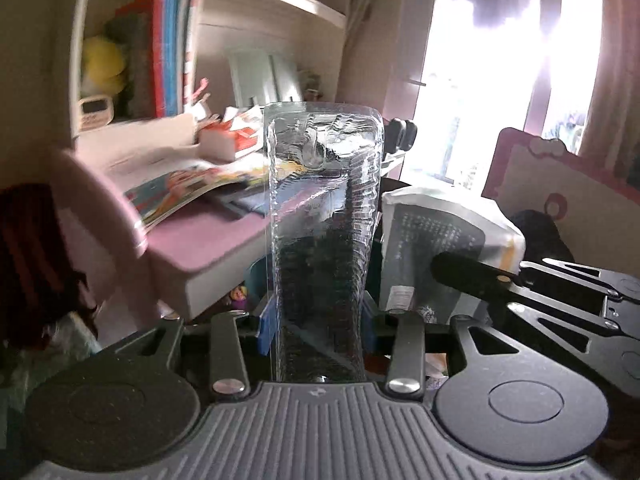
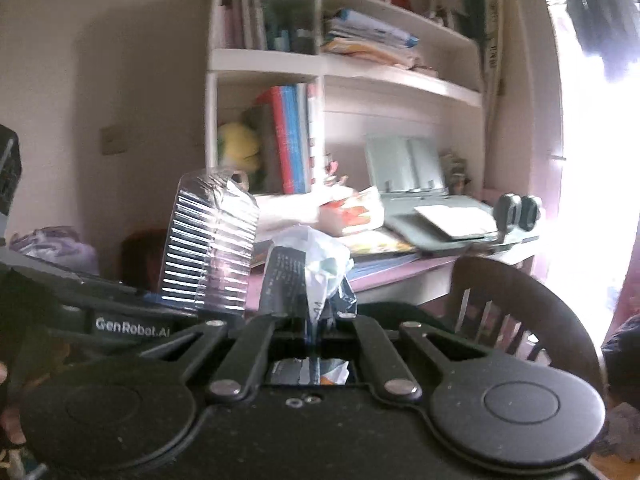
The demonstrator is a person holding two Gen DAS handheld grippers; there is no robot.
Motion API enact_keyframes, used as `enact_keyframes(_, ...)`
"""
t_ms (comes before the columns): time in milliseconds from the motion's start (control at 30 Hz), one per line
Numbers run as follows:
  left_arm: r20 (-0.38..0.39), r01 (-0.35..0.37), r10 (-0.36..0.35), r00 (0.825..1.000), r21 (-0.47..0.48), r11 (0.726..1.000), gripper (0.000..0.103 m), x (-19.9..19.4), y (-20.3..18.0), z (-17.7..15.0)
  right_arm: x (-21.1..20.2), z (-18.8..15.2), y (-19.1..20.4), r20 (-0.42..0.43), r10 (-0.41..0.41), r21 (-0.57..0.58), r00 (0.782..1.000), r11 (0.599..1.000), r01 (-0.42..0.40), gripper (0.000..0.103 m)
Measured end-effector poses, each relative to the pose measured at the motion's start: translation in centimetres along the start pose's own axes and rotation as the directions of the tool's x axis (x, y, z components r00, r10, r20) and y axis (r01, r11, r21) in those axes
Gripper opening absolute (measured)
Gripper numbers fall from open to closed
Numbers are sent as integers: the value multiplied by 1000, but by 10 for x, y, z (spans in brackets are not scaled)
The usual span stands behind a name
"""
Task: Collect trash
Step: 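Lift the tray and wrapper and carry them over the green trash bin, then open both tools to drop the tray and wrapper into the bin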
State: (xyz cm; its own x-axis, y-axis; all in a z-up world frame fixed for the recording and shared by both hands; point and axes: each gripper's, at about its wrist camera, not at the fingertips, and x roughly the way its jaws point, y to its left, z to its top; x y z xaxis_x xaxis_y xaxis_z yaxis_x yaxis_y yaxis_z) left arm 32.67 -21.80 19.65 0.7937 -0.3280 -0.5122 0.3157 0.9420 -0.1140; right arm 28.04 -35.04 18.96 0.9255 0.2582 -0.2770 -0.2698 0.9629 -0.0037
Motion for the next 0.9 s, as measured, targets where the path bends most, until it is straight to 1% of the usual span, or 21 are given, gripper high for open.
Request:
enact_keyframes(33,1,0,0,1000,10,1000,41,7,-5,4,7,1,-12,-2,-21,14,1000,1000,21,2)
enact_keyframes(67,0,-1,1,1000,19,1000,41,12,-8,7,7,1,-12,-2,-21,14,1000,1000,21,2)
enact_keyframes(133,-1,-2,2,1000,25,1000,41,27,-14,12,17,0,-26,-10,-43,27,999,999,44,2)
enact_keyframes(200,-17,-4,4,1000,29,1000,41,43,-18,13,26,-3,-39,-25,-57,46,998,997,58,2)
enact_keyframes(233,-25,-8,9,1000,32,999,42,52,-19,13,37,-10,-51,-46,-64,65,997,996,67,2)
enact_keyframes(333,-49,-12,14,999,40,999,42,77,-23,11,50,-19,-63,-67,-79,64,995,994,84,2)
enact_keyframes(467,-80,-8,11,997,41,999,42,107,-27,4,62,-26,-69,-90,-73,72,993,994,80,2)
enact_keyframes(500,-89,-9,13,996,41,999,42,113,-28,1,73,-32,-72,-117,-68,70,991,995,77,3)
enact_keyframes(667,-155,-25,33,987,51,998,42,143,-29,-9,92,-51,-84,-187,-46,109,981,992,67,9)
enact_keyframes(733,-173,-26,35,984,57,998,43,153,-28,-11,97,-56,-88,-209,-48,111,977,991,72,16)
enact_keyframes(900,-222,-19,35,974,76,997,44,168,-27,-17,101,-61,-92,-236,-58,109,970,990,85,19)
